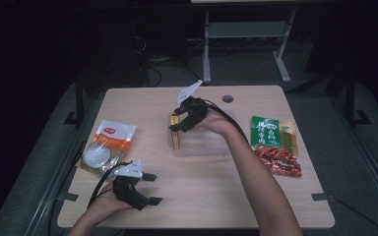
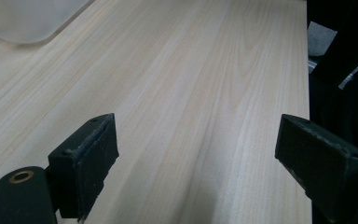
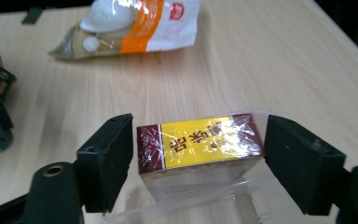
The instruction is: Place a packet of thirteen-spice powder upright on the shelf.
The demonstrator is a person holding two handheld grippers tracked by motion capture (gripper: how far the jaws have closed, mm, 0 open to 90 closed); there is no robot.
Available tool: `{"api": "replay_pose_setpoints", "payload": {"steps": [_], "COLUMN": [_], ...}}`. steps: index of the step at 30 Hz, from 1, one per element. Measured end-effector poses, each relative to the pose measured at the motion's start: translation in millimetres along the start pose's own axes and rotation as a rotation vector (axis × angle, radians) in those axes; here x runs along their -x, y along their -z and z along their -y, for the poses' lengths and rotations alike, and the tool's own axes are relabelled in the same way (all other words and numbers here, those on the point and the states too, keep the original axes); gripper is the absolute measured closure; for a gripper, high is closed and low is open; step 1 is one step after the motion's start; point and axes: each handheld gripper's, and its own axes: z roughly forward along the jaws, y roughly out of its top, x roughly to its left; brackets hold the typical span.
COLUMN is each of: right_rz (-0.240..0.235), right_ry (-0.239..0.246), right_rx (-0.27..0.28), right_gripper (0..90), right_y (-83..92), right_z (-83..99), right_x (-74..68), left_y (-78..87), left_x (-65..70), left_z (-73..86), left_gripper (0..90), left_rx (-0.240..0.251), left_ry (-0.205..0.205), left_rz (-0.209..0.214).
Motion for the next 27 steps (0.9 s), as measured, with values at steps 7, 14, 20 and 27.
{"api": "replay_pose_setpoints", "payload": {"steps": [7,14,20,27], "right_rz": [0.042,0.103,0.16,0.205], "right_ry": [-0.037,-0.069,-0.097,-0.144], "right_rx": [0.023,0.032,0.023,0.031], "right_gripper": [17.8,17.4,17.7,20.9], "right_y": [29.4,55.7,72.9,94.5], "right_z": [8.6,28.4,46.7,81.3], "right_x": [-9.6,-29.1,-44.8,-65.4], "left_y": [-1.4,-4.3,-3.4,-5.8], "left_x": [0.4,0.7,1.7,1.7], "left_z": [0.4,0.4,-0.1,-1.3], "left_gripper": [12.5,12.7,12.7,12.8], "left_rx": [-0.014,-0.017,-0.018,-0.018], "left_ry": [0.018,0.019,0.018,0.019], "left_rz": [-0.004,-0.008,-0.017,-0.032]}}
